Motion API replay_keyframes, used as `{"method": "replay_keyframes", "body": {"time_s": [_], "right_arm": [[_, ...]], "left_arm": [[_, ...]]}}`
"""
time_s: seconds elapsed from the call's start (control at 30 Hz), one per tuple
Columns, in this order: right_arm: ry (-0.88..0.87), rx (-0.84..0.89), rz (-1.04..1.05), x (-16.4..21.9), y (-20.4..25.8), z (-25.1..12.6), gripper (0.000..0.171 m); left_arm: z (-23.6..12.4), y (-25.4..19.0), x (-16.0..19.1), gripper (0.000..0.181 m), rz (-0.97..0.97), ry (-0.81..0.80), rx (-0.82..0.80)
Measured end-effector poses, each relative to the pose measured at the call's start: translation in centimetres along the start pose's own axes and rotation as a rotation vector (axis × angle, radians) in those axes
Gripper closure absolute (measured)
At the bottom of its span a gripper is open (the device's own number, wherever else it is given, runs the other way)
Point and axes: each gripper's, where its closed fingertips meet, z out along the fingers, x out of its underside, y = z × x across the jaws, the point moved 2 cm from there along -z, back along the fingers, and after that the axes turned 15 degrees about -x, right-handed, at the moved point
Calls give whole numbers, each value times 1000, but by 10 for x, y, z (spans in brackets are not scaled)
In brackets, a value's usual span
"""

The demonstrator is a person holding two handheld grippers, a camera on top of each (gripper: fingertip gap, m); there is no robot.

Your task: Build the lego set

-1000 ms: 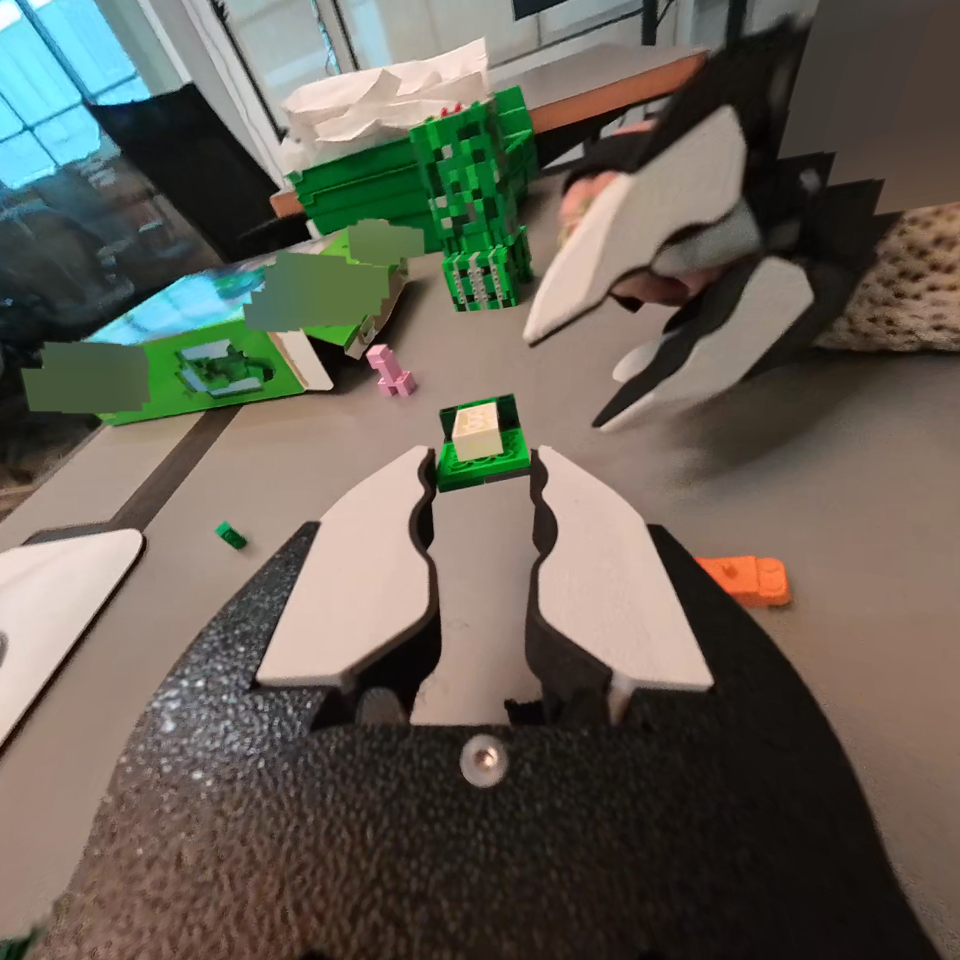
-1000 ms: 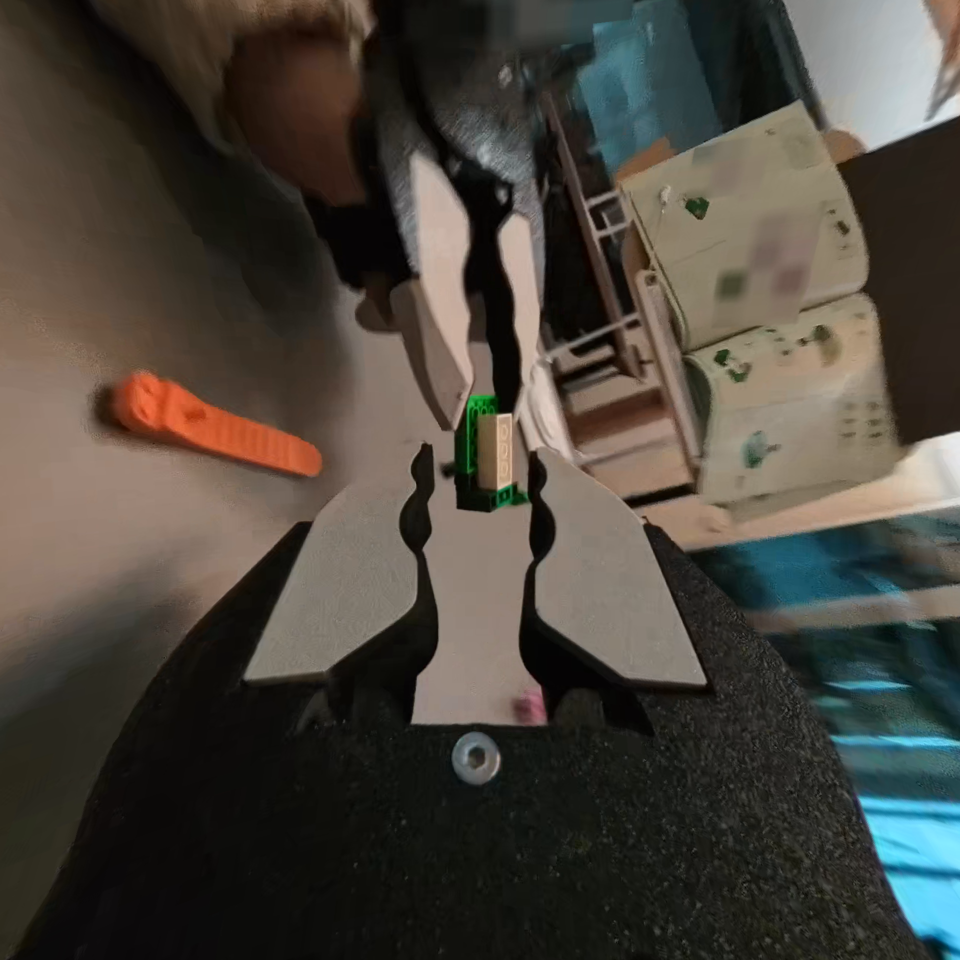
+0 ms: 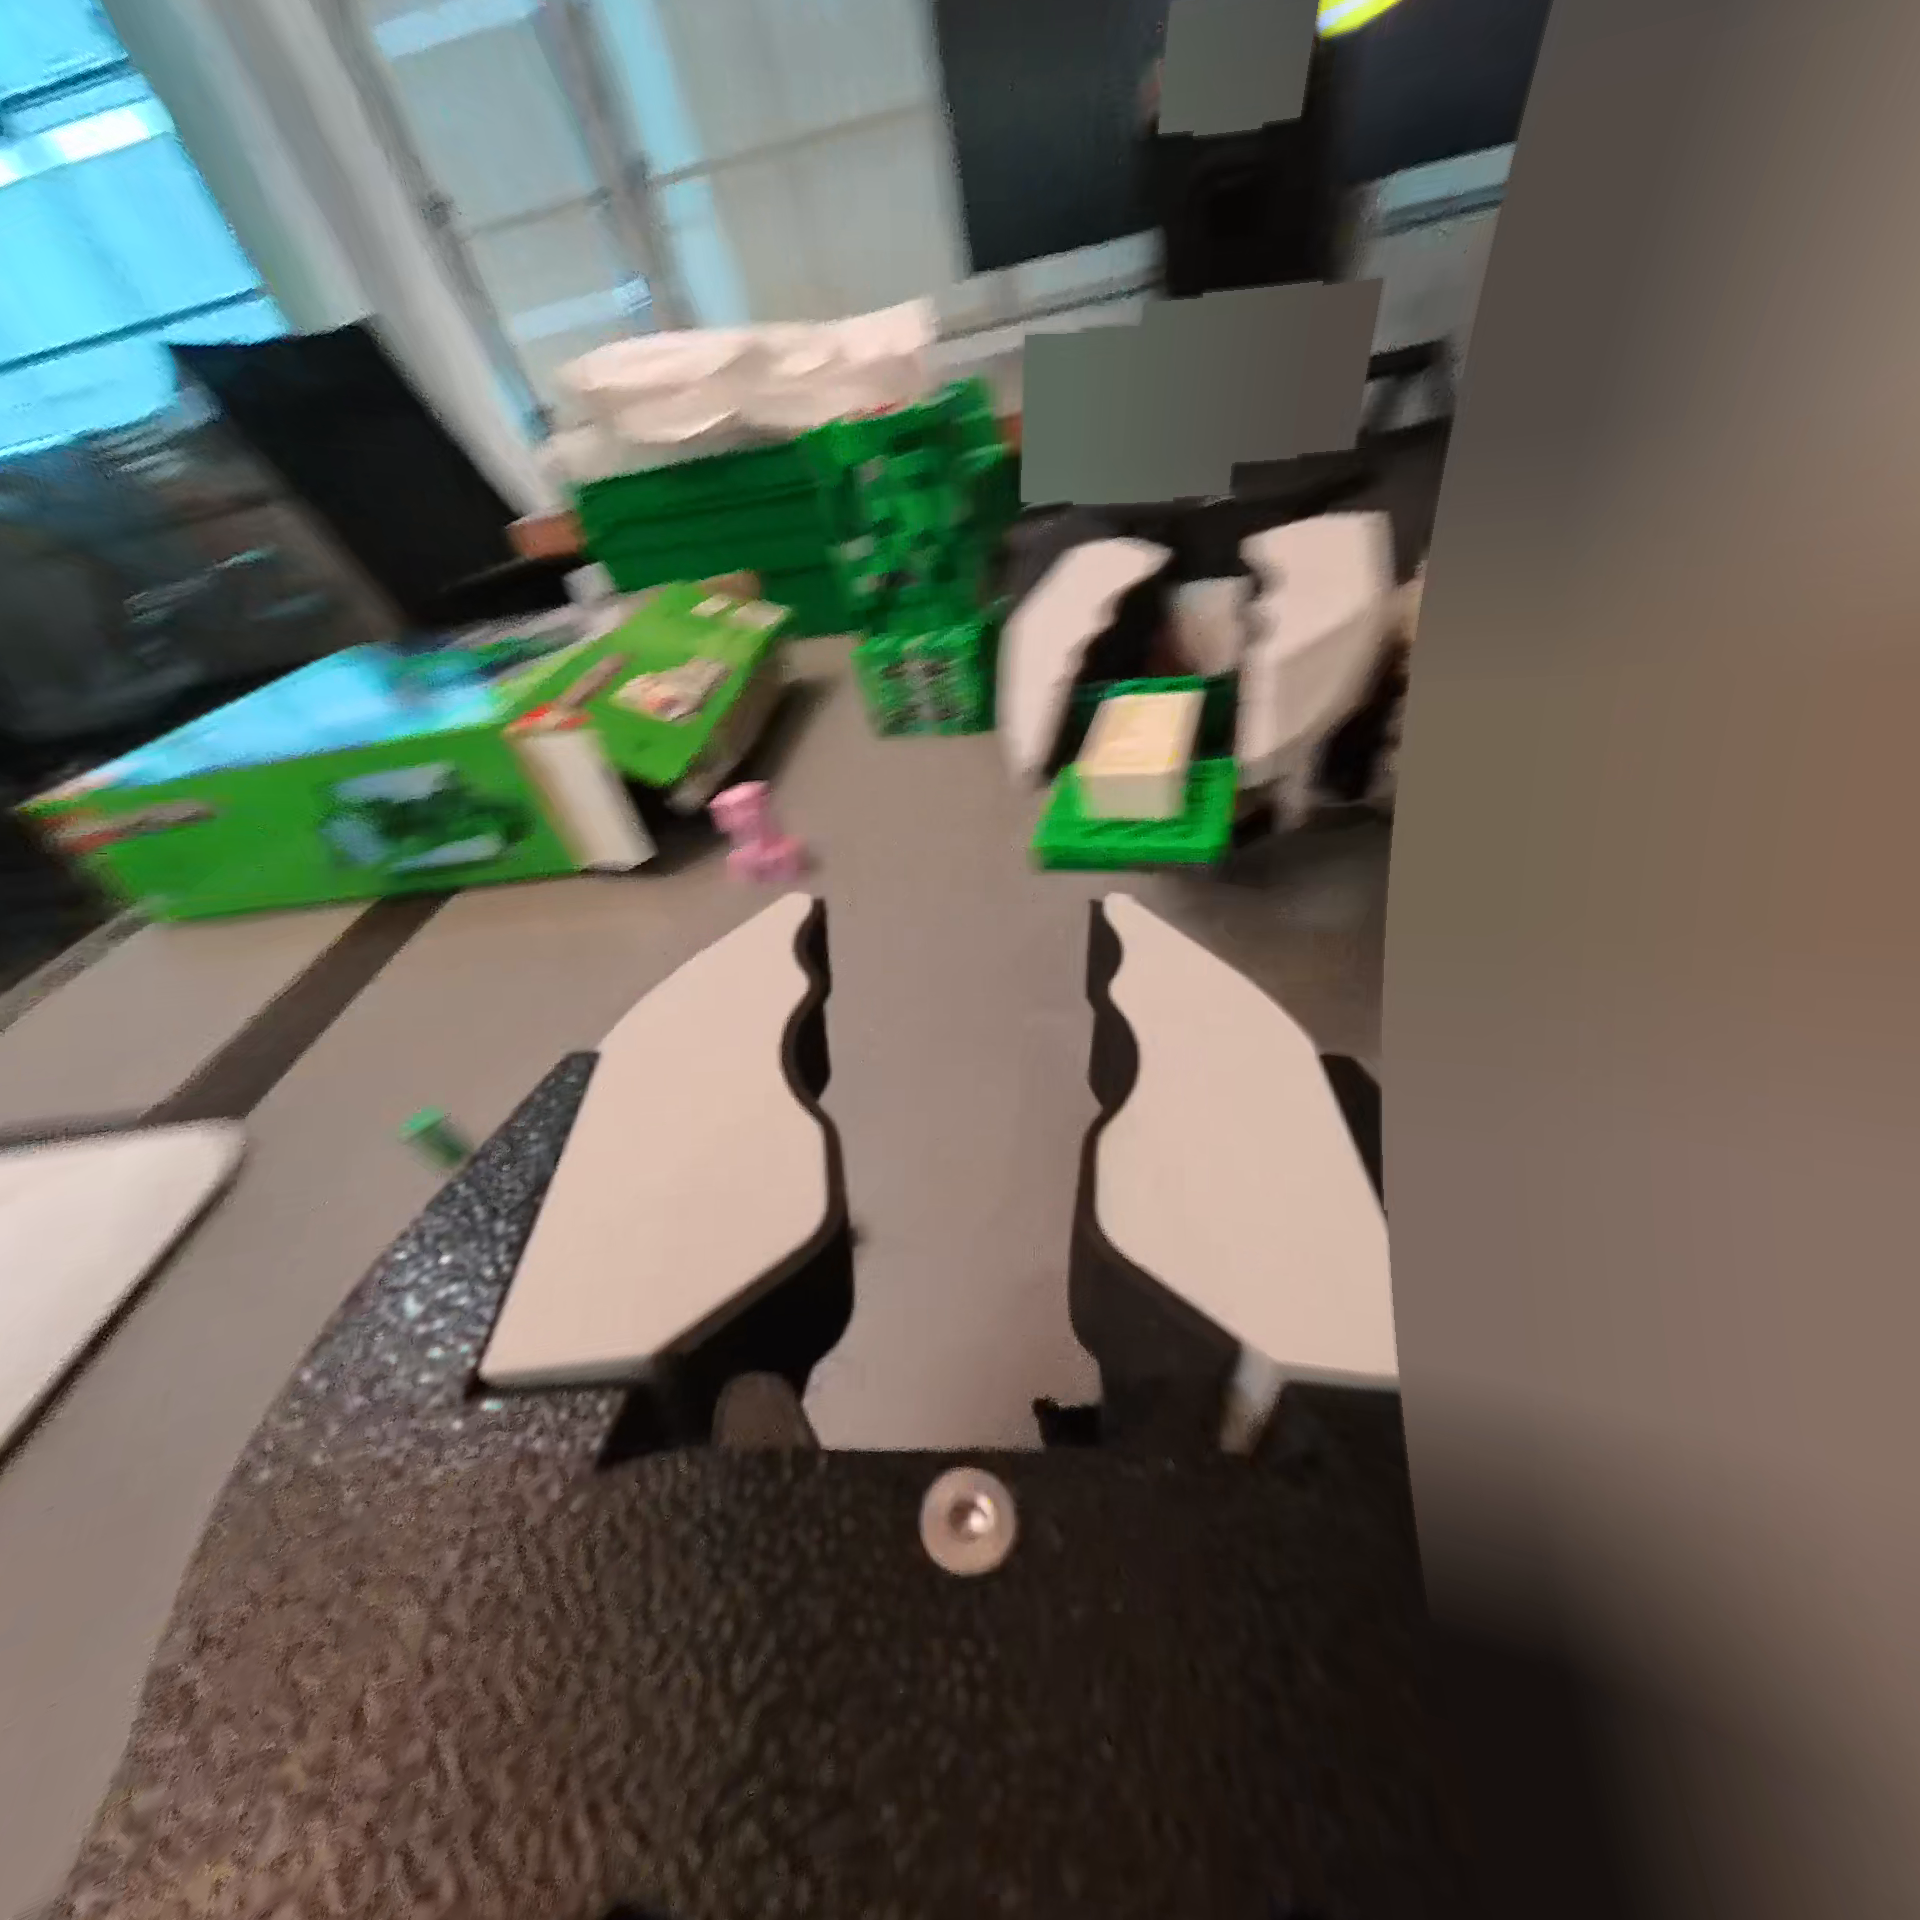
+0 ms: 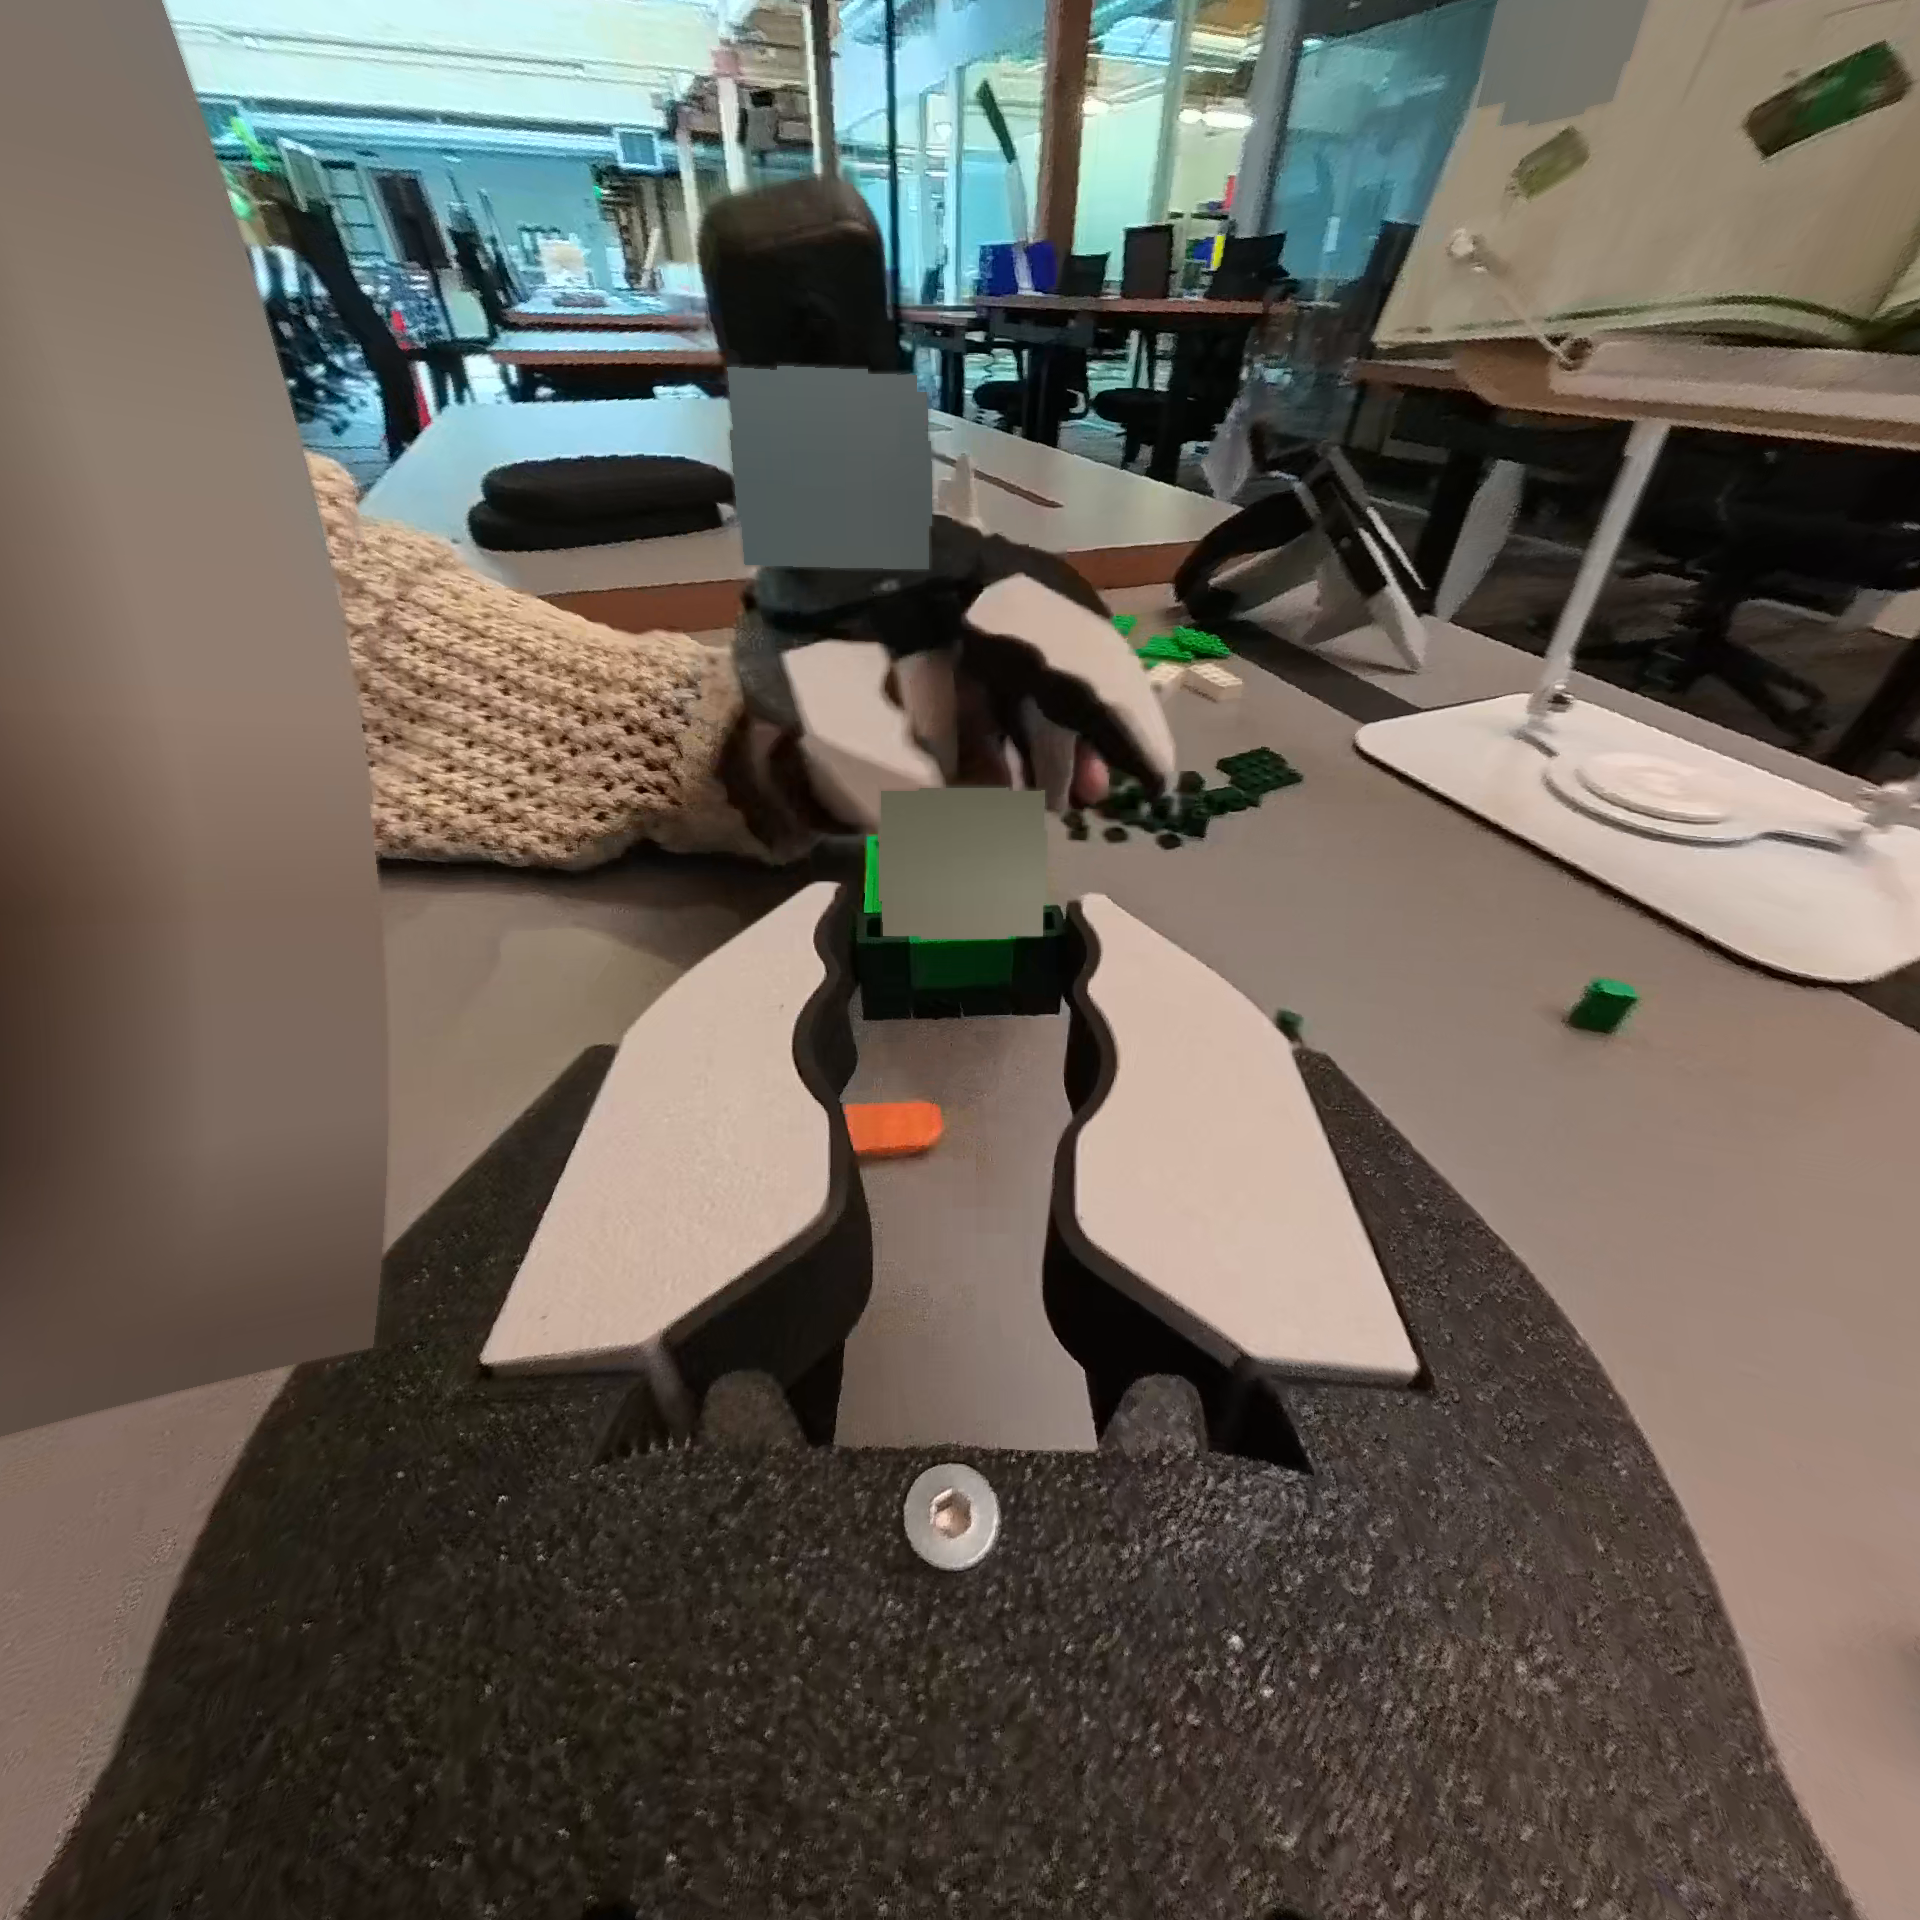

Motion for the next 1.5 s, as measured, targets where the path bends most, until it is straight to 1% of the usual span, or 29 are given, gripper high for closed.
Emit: {"method": "replay_keyframes", "body": {"time_s": [0.03,0.1,0.17,0.23,0.3,0.4,0.47,0.5,0.57,0.67,0.77,0.87,0.97,1.03,1.1,1.17,1.27,1.33,1.43,1.5], "right_arm": [[-7,16,6,1,-4,-3,134],[-25,10,32,5,-9,-6,135],[-24,-9,61,10,-12,-6,135],[-44,-27,77,9,-13,-6,134],[-63,-33,84,8,-13,-7,134],[-74,-38,82,7,-12,-8,134],[-73,-47,86,7,-11,-8,134],[-71,-50,88,7,-11,-8,135],[-61,-57,89,8,-11,-7,135],[-50,-67,82,9,-9,-5,135],[-47,-69,82,9,-9,-5,135],[-53,-72,90,9,-10,-5,134],[-61,-71,97,8,-11,-6,135],[-65,-73,101,8,-11,-6,134],[-58,-81,108,9,-10,-6,134],[-42,-90,104,10,-9,-4,135],[-21,-65,71,10,-6,-1,135],[-34,-16,54,5,-7,1,134],[-52,140,-4,-6,-14,1,134],[-87,214,-53,-16,-14,2,134]], "left_arm": [[2,18,4,138,24,40,-100],[8,50,12,150,74,130,-245],[21,79,28,157,93,305,-341],[39,98,50,156,55,495,-347],[57,111,63,160,-24,593,-332],[80,128,68,162,-191,645,-329],[89,138,75,160,-259,721,-332],[92,141,78,162,-278,750,-331],[97,145,84,171,-288,794,-331],[99,145,92,169,-267,854,-323],[103,142,95,167,-290,849,-319],[104,140,99,173,-295,859,-323],[102,139,96,174,-228,861,-326],[99,136,84,174,-168,798,-320],[93,128,64,174,-131,700,-295],[82,113,35,174,-105,549,-246],[54,86,-8,174,-79,308,-249],[30,74,-30,174,-34,192,-343],[-5,46,-63,174,20,-49,-456],[-21,25,-78,174,144,-164,-519]]}}
